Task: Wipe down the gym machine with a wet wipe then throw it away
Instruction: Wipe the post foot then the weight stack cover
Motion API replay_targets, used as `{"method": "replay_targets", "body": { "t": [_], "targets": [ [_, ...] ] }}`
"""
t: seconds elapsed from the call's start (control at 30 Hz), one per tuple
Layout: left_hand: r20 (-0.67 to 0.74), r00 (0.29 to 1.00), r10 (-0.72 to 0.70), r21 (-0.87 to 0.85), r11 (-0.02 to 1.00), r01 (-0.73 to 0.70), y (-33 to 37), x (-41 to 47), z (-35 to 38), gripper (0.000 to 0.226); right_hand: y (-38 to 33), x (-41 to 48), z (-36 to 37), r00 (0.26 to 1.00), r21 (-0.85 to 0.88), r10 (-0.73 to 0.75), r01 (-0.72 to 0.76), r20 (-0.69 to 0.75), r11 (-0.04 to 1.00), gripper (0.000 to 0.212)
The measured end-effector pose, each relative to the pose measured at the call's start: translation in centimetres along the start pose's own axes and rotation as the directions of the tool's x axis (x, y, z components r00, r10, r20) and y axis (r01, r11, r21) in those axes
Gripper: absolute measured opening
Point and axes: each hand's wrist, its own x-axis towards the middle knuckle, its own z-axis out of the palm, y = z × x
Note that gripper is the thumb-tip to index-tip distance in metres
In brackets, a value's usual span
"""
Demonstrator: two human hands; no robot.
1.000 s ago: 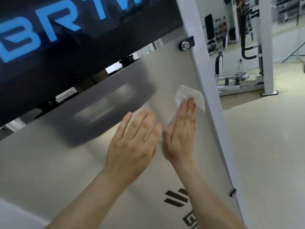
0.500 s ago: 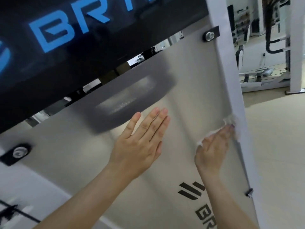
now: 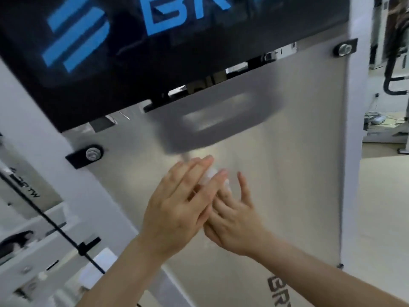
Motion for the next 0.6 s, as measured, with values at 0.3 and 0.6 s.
{"method": "replay_targets", "body": {
  "t": [0.3, 0.6],
  "targets": [
    [-0.174, 0.981, -0.084, 0.164, 0.98, 0.113, -1.1, -2.9, -0.3, 0.016, 3.8, 1.8, -4.3, 0.943, -0.055, -0.332, 0.333, 0.03, 0.941, 0.045],
    [-0.28, 0.907, -0.315, 0.24, 0.892, 0.384, -1.1, -6.0, -2.1, 0.015, 3.9, 5.4, -3.2, 0.817, 0.236, -0.558, 0.576, -0.144, 0.782, 0.015]
  ]
}}
